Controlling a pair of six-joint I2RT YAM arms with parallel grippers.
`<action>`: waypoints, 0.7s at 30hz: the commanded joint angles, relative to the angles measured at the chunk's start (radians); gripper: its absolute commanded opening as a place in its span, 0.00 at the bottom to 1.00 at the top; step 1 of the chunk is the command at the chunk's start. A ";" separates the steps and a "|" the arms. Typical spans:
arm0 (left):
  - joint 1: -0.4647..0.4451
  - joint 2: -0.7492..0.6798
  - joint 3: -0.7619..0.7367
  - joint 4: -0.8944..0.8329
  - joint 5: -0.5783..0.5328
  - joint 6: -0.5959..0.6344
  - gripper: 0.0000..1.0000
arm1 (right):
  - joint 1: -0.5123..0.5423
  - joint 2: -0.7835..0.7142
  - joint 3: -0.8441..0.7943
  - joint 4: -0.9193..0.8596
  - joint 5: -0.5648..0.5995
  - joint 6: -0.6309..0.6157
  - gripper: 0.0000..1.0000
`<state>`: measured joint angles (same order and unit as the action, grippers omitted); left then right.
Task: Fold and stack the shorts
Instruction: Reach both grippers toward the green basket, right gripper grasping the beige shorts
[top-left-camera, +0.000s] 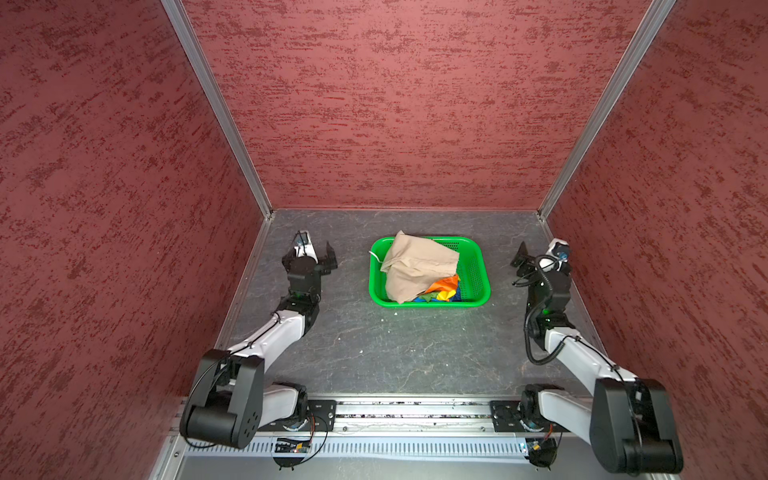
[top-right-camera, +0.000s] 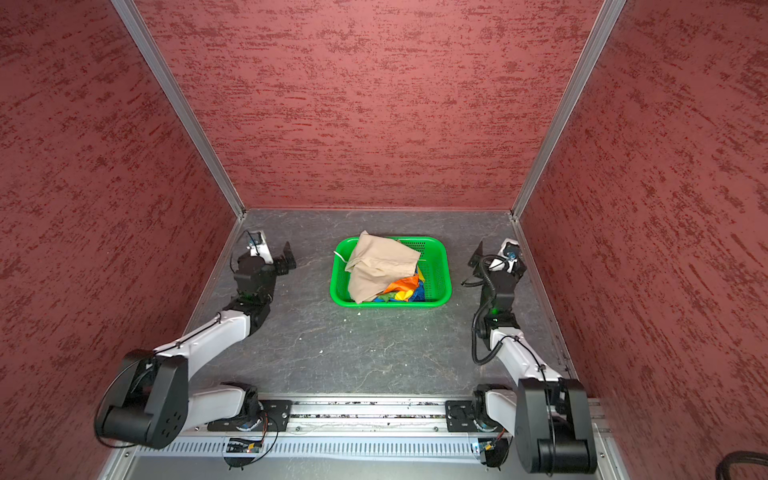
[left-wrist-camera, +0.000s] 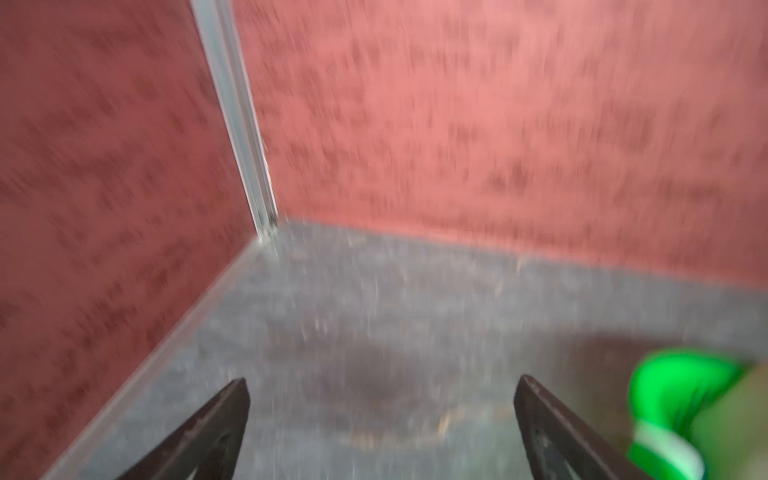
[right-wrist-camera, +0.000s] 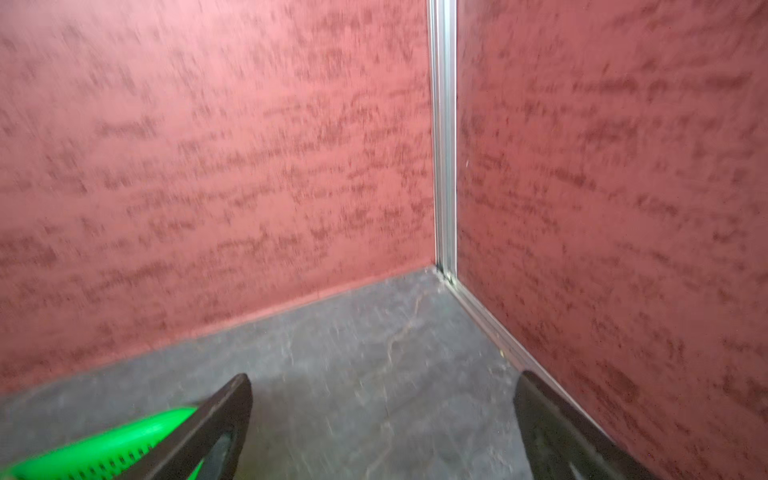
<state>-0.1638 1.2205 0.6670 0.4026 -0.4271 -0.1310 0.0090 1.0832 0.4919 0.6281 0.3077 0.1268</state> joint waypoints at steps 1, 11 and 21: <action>0.004 -0.044 0.192 -0.547 -0.252 -0.388 1.00 | 0.052 -0.032 0.074 -0.361 0.080 0.109 0.99; 0.100 -0.060 0.234 -0.641 0.134 -0.523 0.89 | 0.284 0.134 0.312 -0.698 0.029 0.181 0.77; 0.039 0.122 0.193 -0.603 0.412 -0.582 0.63 | 0.364 0.305 0.481 -0.702 -0.139 0.255 0.67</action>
<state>-0.1127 1.3109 0.8688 -0.2100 -0.1486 -0.6830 0.3637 1.3647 0.9203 -0.0509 0.2497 0.3351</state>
